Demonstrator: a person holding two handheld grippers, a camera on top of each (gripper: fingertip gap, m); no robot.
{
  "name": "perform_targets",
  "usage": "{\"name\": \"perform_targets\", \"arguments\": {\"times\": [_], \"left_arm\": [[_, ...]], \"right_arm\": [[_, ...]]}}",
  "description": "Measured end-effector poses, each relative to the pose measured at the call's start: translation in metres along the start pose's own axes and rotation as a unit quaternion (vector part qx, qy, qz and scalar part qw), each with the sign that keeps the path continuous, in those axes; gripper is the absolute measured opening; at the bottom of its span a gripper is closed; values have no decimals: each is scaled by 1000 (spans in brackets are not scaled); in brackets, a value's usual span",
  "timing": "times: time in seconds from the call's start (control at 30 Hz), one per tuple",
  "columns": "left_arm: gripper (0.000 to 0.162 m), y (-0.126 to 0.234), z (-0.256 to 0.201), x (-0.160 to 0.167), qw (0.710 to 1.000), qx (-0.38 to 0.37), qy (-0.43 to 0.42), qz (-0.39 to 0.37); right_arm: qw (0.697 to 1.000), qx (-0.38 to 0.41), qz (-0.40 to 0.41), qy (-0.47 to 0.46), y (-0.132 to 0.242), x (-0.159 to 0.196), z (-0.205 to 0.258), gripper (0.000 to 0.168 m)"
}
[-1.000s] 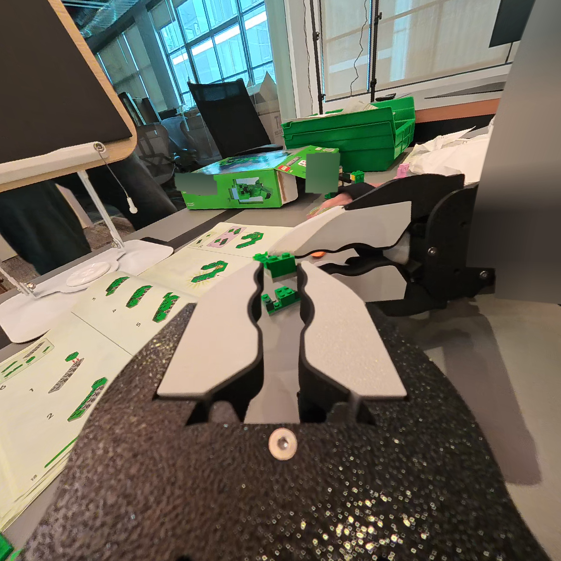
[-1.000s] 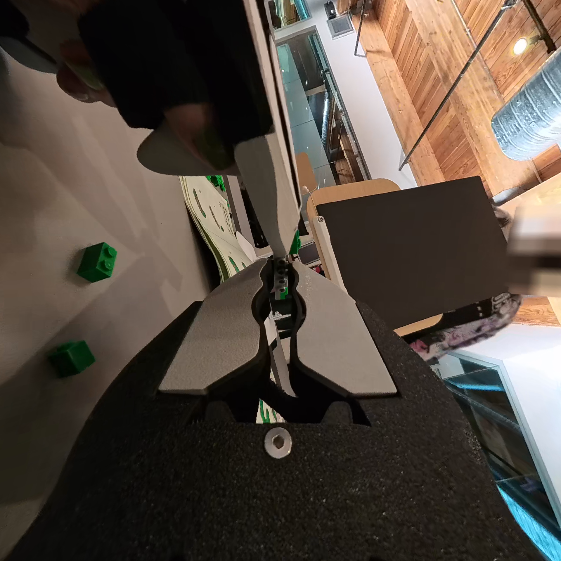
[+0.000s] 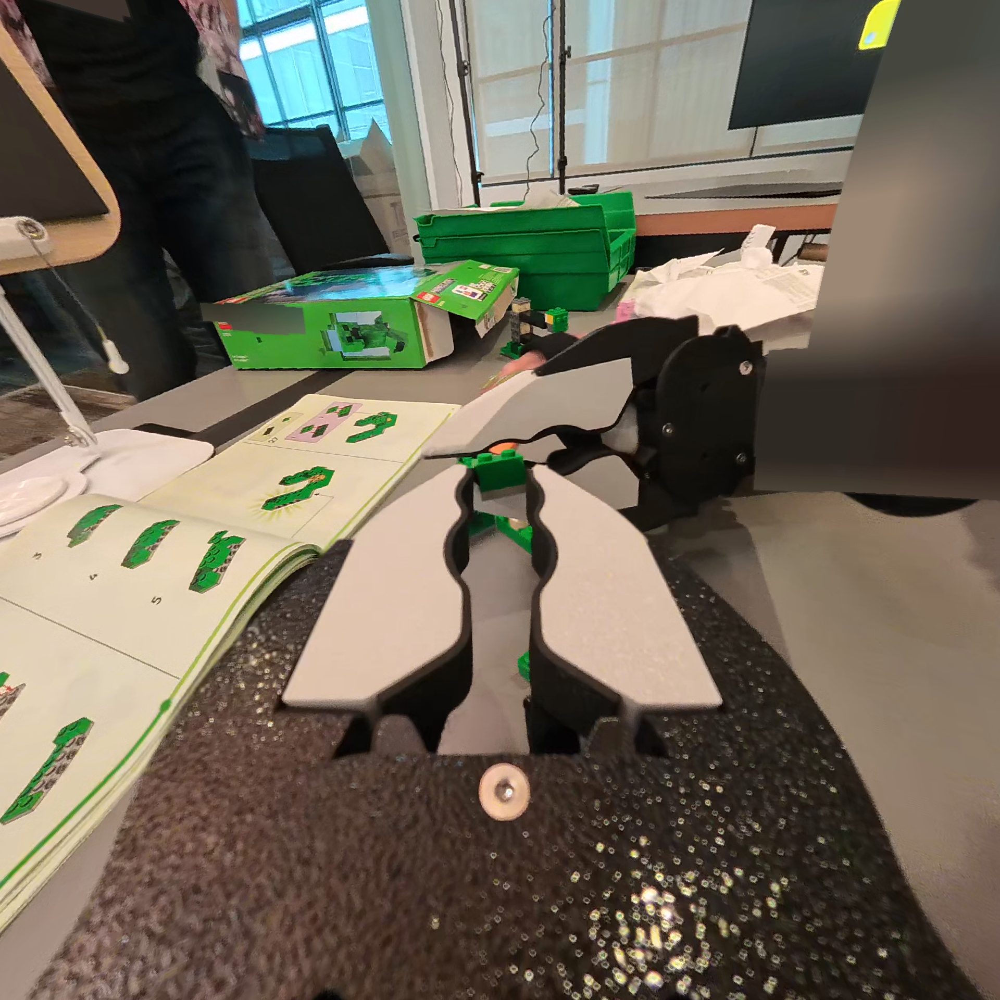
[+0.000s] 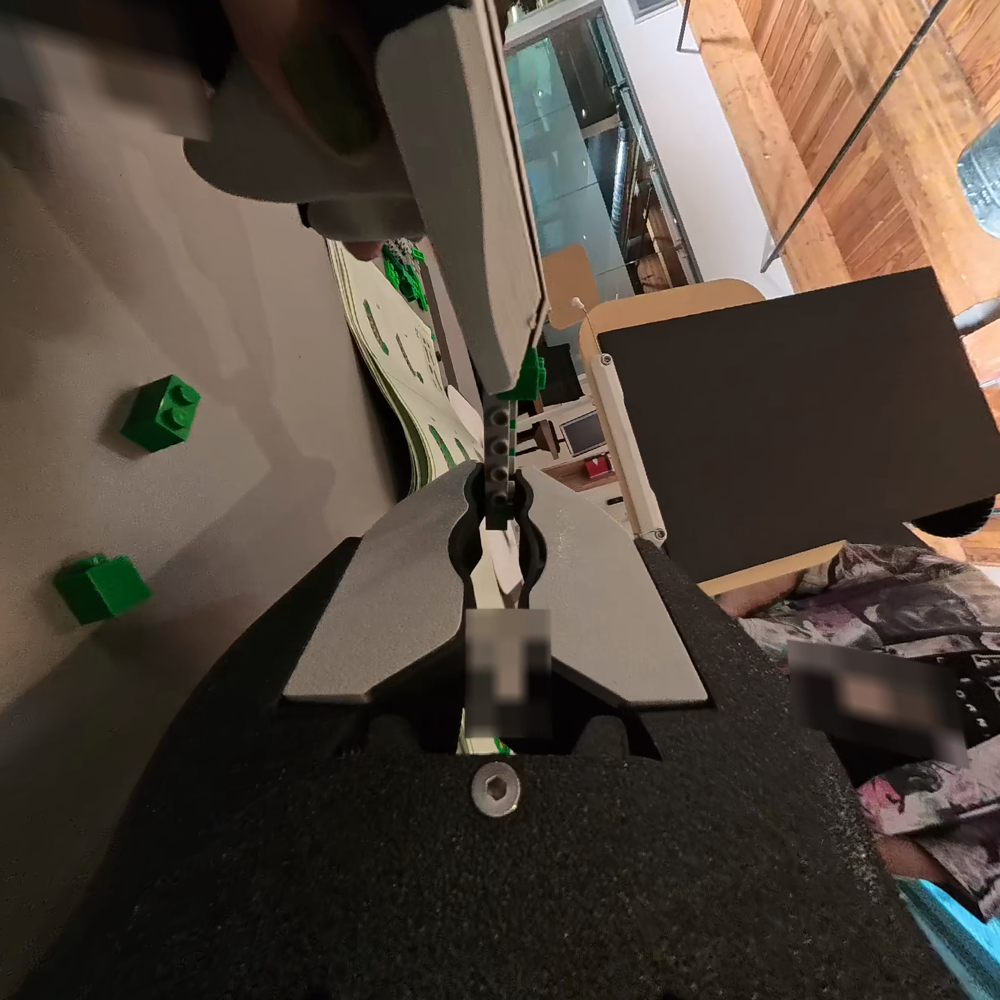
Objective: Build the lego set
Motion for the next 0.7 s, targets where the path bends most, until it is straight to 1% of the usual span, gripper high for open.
{"name": "perform_targets", "arguments": {"times": [0.03, 0.13, 0.2, 0.23, 0.3, 0.37, 0.4, 0.43, 0.47, 0.57, 0.7], "left_arm": [[19, 0, 0, 0, 1000, -10, -6, -2], [43, 0, 1, -1, 998, -50, -25, -1], [60, 2, 4, -5, 993, -107, -52, -5], [66, 7, 5, -10, 984, -156, -80, -15], [68, 22, 5, -24, 950, -262, -164, -40], [64, 36, 2, -39, 910, -333, -242, -45], [62, 41, 1, -43, 896, -354, -264, -44], [60, 43, 1, -44, 890, -365, -271, -45], [61, 44, 2, -43, 890, -370, -265, -44], [63, 38, 9, -34, 908, -356, -219, -25], [63, 31, 15, -23, 921, -339, -190, 20]], "right_arm": [[1000, 2, 3, -2, 0, 1, 0, 8], [1000, 12, 14, -2, -1, 3, -1, 8], [999, 22, 26, -9, -2, 5, -3, 8], [999, 24, 31, -18, -2, 6, -4, 8], [998, 27, 38, -37, -3, 9, -6, 9], [998, 26, 43, -46, -4, 11, -6, 8], [998, 25, 45, -47, -4, 11, -6, 8], [998, 25, 45, -47, -4, 11, -6, 9], [998, 23, 43, -46, -4, 10, -6, 9], [998, 21, 42, -46, -4, 10, -5, 8], [998, 21, 44, -48, -3, 11, -6, 8]]}}
Point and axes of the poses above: each gripper's, where its closed fingertips meet, y back along the fingers, x out of its underside, z = x × y across the jaws, the point moved 9 cm from there along y, back along the fingers, and after that the axes turned 1 degree about -z, right-handed, at the moved point
